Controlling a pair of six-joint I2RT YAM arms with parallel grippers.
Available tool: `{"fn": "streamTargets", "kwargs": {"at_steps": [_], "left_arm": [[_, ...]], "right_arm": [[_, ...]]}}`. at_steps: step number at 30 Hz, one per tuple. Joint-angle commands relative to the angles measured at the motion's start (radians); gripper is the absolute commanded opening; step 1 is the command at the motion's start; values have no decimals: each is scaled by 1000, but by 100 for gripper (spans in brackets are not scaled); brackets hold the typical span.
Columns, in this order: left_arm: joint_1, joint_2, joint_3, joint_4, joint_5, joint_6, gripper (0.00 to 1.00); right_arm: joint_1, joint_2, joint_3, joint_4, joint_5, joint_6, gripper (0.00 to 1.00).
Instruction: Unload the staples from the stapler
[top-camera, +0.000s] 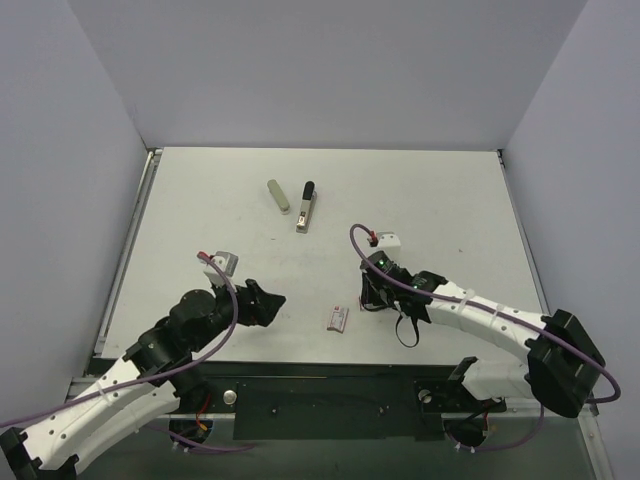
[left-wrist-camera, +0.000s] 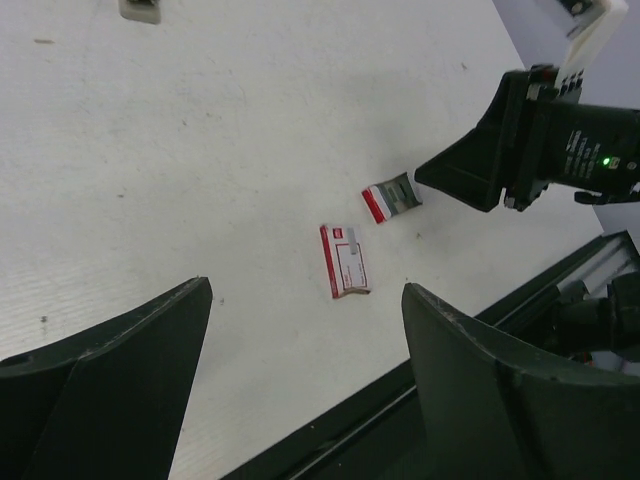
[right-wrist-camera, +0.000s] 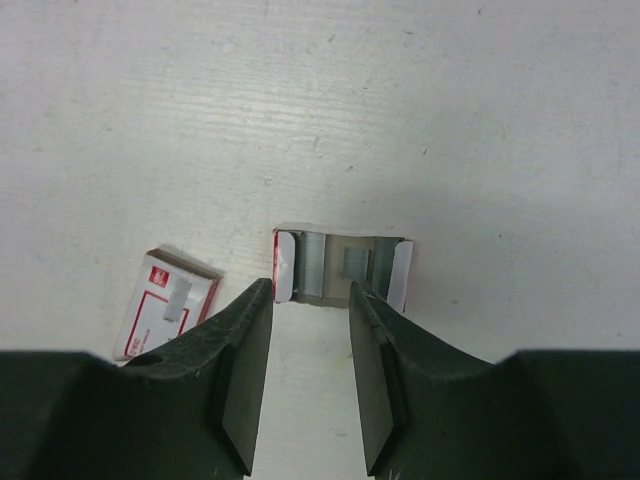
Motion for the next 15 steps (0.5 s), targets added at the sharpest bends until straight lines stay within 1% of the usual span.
{"fn": "streamTargets", "kwargs": {"at_steps": [1, 2, 4, 5, 6, 7, 8, 9, 10, 11, 12, 13, 14, 15], "left_arm": [[-3, 44, -62, 115, 190, -53, 85], [-3, 52, -70, 132, 208, -57, 84], [-5, 72, -92, 157, 252, -71, 74], [-5, 84, -107, 163, 273, -80, 72], [-5, 89, -116, 178, 281, -87, 66], [-5, 95, -128, 184, 293, -88, 63], [-5, 99, -138, 195, 298, -96, 56], [-5, 106, -151, 201, 304, -96, 52], [-5, 112, -158, 210, 306, -99, 44], [-5, 119, -170, 217, 310, -100, 39], [-5, 124, -174, 229, 313, -103, 24], [-5, 133, -184, 238, 321, -104, 17], [-5, 141, -191, 247, 323, -104, 8], [-5, 147, -194, 255, 327, -104, 6]], "right_arm": [[48, -78, 26, -60, 9, -47, 33], [64, -83, 31, -65, -2, -61, 33], [102, -98, 30, -80, -14, -63, 33], [127, -106, 27, -91, -24, -61, 33], [134, -109, 16, -92, -48, -49, 33], [151, -117, 7, -92, -59, -43, 31], [167, -121, -10, -89, -80, -31, 27], [174, -132, -30, -85, -85, -23, 26], [188, -137, -44, -82, -87, -9, 19], [190, -146, -65, -75, -91, 6, 15], [196, -148, -79, -69, -106, 16, 8], [196, -151, -105, -54, -113, 31, 3], [196, -151, -116, -39, -123, 42, 0], [199, -151, -142, -26, -126, 61, 0]]}}
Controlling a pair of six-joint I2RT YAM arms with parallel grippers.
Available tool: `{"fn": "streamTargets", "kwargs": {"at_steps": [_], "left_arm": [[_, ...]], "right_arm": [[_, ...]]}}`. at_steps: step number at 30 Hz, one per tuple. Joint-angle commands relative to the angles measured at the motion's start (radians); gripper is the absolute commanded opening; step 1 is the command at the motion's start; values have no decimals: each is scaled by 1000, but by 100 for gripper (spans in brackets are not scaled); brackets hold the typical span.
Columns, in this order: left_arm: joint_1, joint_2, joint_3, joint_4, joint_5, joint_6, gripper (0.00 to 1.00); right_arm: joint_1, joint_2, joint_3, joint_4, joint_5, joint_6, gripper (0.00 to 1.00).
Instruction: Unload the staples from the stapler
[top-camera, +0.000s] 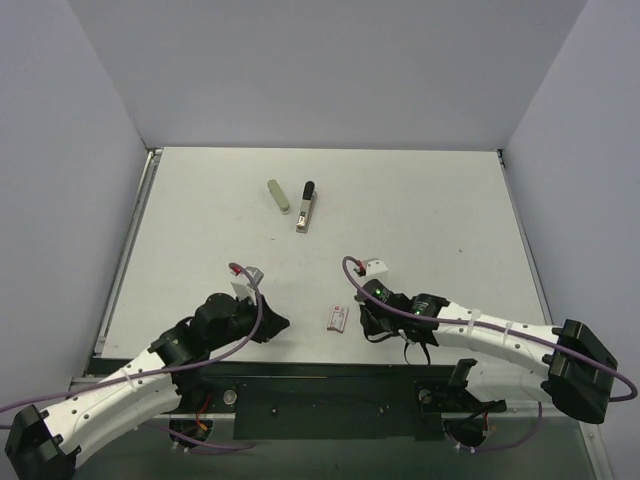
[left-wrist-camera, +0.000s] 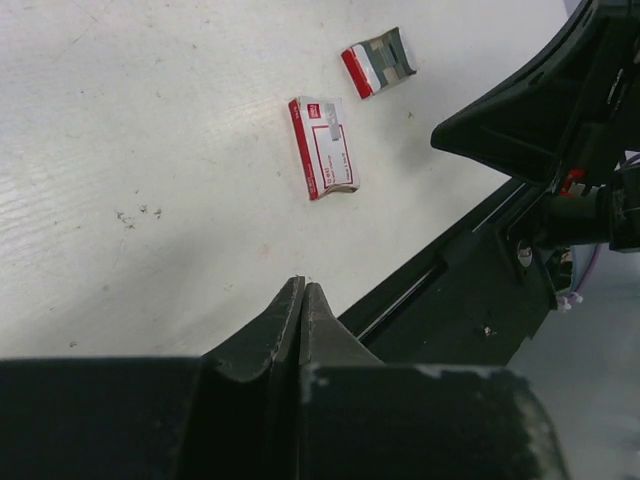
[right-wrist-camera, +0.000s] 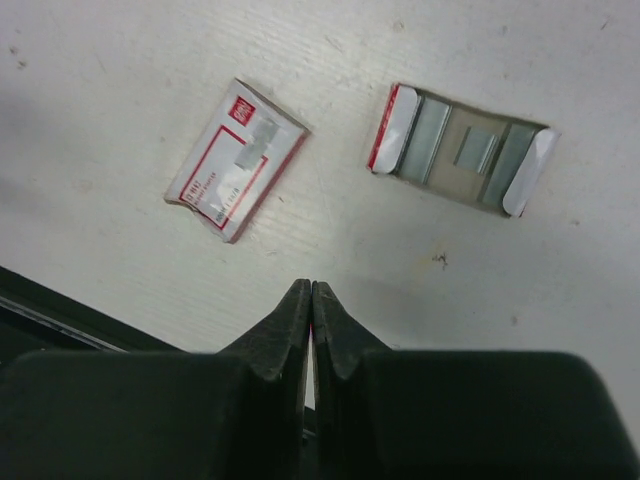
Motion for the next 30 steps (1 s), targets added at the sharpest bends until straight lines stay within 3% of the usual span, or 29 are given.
{"fn": "streamTargets", "kwargs": {"at_steps": [1, 11, 30], "left_arm": [[-5, 26, -23, 118, 49, -7, 3], [-5, 61, -65, 193, 75, 3, 0], [-7, 60, -97, 102, -53, -48, 0]], "right_arm": [[12, -15, -77, 38, -38, 77, 0], [40, 83, -163, 264, -92, 197, 0], [69, 378, -23, 463, -106, 254, 0]]}}
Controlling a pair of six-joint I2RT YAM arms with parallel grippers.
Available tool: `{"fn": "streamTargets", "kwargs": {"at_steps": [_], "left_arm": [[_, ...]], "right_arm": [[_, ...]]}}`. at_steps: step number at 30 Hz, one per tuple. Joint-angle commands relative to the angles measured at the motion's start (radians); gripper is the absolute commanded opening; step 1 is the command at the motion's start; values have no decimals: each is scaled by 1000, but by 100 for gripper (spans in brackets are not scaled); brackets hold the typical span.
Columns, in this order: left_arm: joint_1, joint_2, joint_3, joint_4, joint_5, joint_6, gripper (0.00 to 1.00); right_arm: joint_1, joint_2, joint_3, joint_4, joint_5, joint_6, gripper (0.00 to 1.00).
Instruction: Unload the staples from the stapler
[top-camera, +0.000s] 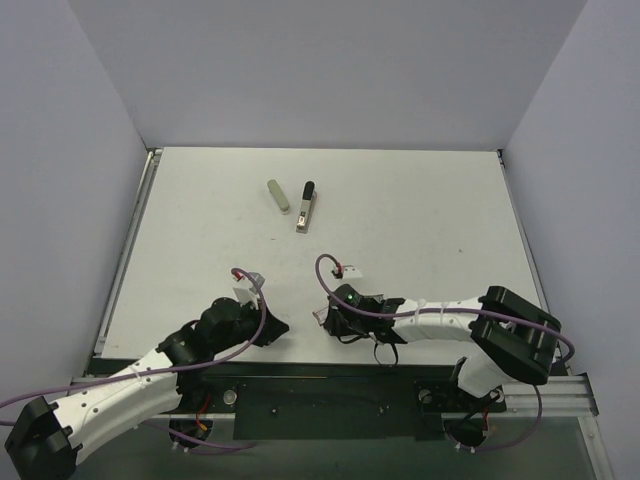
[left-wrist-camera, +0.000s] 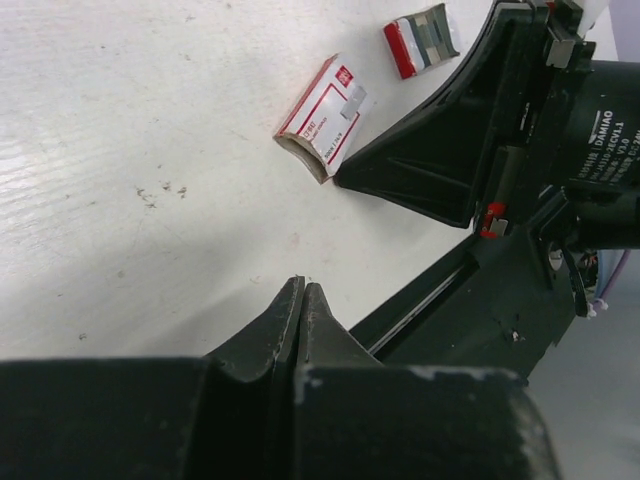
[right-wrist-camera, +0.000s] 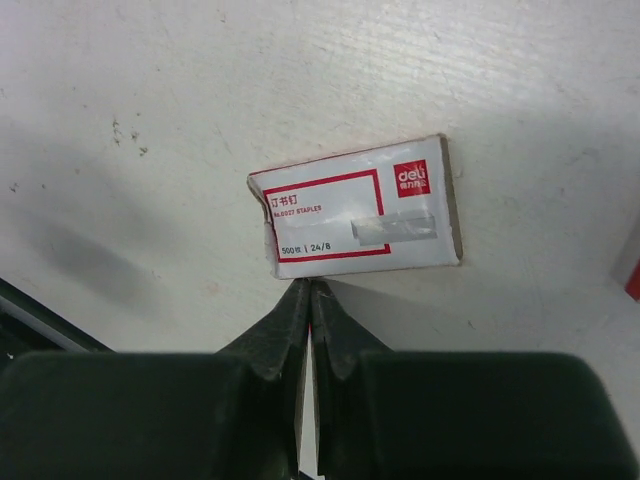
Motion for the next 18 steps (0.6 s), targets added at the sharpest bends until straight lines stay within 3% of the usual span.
{"fn": "streamTargets", "kwargs": {"at_steps": [1, 8, 18], "left_arm": [[-5, 6, -8, -3, -71, -32, 0], [-5, 104, 29, 0, -178, -30, 0], [-3, 383, 53, 262, -94, -50, 0]], "right_arm": [[17, 67, 62, -4, -11, 0, 0], [20, -25, 109, -121, 16, -47, 0], [20, -365, 102, -417, 215, -135, 12]]}}
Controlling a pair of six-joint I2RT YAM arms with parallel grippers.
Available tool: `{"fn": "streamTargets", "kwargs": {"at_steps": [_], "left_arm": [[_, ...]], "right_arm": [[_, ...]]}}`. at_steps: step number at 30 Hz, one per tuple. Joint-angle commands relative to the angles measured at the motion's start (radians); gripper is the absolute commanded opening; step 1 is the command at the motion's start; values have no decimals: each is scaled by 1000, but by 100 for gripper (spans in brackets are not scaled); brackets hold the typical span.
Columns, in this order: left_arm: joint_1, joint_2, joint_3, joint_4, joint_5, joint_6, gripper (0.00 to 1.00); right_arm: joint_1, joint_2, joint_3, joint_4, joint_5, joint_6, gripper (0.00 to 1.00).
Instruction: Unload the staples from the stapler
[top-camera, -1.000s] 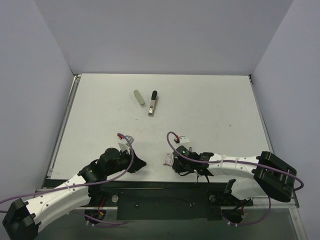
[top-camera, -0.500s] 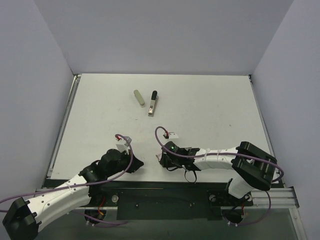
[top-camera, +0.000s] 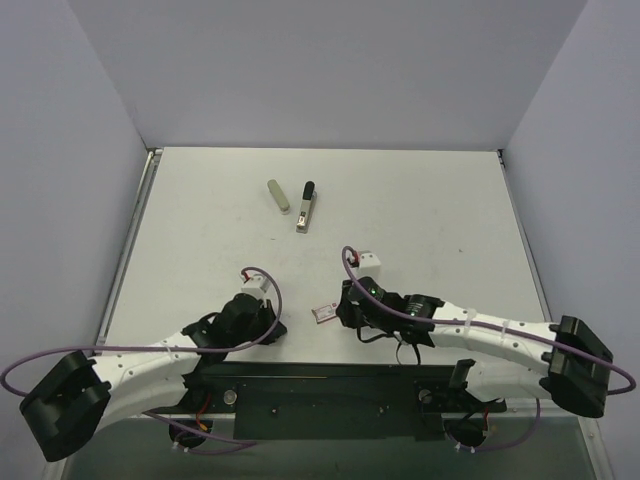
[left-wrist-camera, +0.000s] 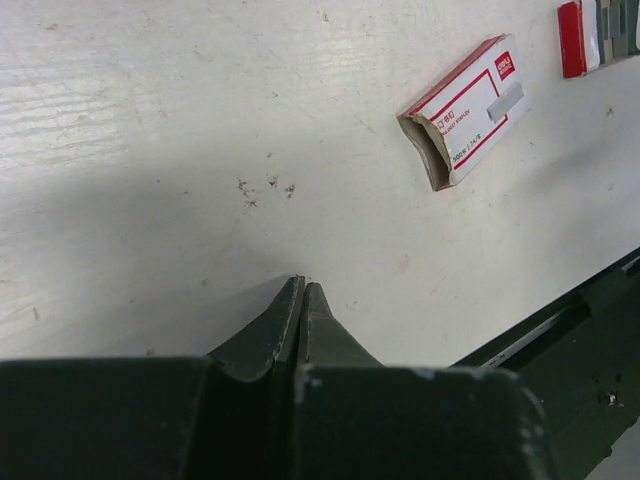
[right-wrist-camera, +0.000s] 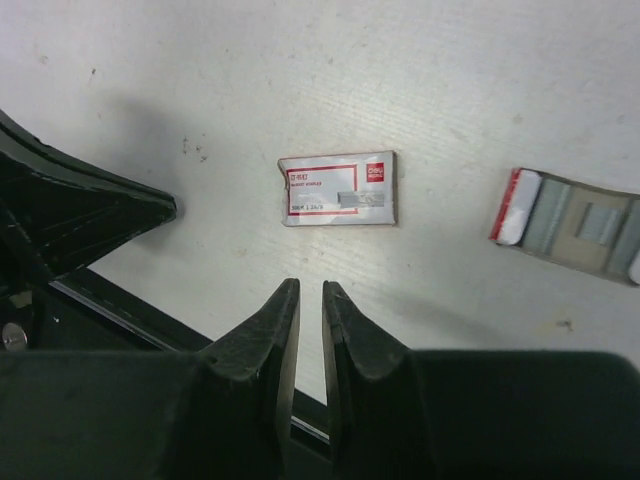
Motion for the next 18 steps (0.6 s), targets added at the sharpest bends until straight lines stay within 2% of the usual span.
{"fn": "streamTargets", "kwargs": {"at_steps": [1, 7, 11, 14, 18], "left_arm": [[-5, 111, 63, 202, 44, -24, 0], [-5, 310, 112, 319, 110, -33, 0], [-5, 416, 145, 379, 142, -36, 0], [-7, 472, 168, 416, 156, -41, 0], [-5, 531, 191, 439, 165, -39, 0]], "right_arm": [[2, -138, 25, -203, 142, -54, 13], [-90, -267, -26, -310, 144, -80, 17], [-224, -316, -96, -327, 72, -92, 19], [-279, -332, -118, -336, 60, -102, 25], [-331, -304, -130, -333, 52, -106, 26]]}}
